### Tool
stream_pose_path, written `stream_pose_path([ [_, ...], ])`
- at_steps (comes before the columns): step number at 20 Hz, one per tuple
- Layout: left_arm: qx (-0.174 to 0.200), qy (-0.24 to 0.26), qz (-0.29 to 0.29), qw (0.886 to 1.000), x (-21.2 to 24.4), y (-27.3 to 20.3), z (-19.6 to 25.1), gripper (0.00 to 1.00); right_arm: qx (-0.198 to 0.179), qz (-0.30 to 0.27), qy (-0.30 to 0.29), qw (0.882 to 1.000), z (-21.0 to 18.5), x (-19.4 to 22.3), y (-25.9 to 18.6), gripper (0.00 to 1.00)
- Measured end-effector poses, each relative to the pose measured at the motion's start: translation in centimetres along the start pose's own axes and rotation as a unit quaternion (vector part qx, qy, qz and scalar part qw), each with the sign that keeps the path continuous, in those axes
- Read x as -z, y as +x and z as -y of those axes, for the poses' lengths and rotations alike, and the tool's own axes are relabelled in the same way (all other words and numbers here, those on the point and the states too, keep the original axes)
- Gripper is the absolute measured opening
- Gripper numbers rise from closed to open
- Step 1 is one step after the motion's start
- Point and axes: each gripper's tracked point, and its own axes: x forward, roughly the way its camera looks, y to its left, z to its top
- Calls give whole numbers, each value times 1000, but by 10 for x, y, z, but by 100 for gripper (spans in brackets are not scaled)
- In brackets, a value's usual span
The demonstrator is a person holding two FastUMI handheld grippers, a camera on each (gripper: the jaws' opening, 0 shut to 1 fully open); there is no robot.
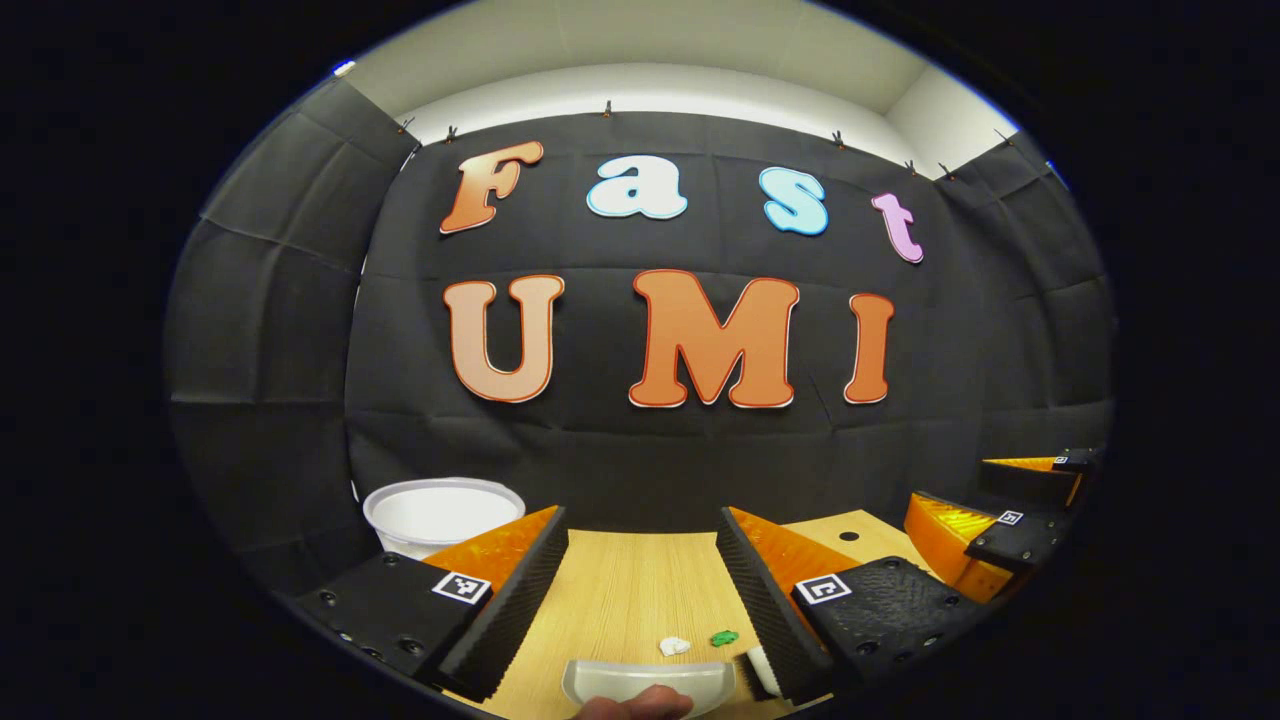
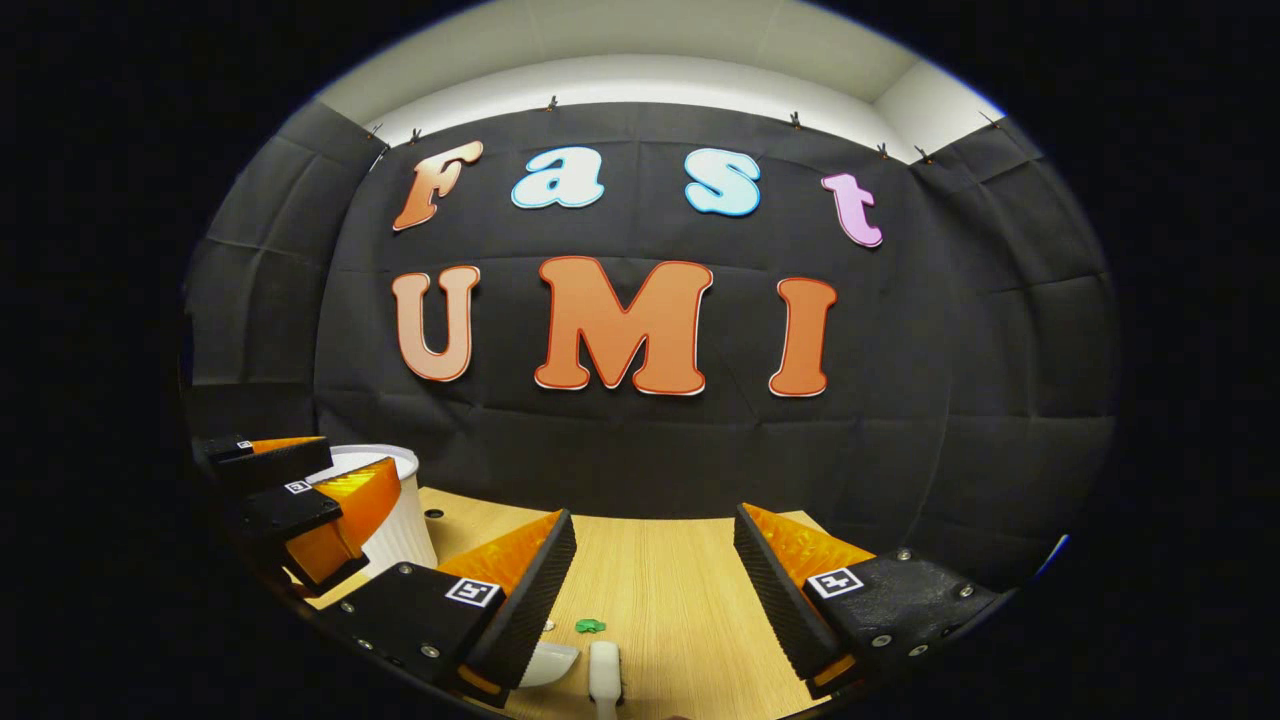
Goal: Pick up the small broom and dustpan from the desktop, sweep the trash into the dustpan with the broom, and then empty the trash into the garbage bin.
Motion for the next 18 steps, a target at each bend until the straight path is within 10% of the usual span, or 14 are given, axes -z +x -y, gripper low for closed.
stream_pose_path([
  [11, 12, 2, -127, 992, 77, 4, 13, 95, -20, -117, 10, 993, -8, 73, 8, 96],
  [18, 26, -20, -317, 948, 181, -11, 16, 95, -38, -276, 25, 960, -25, 170, -3, 96],
])
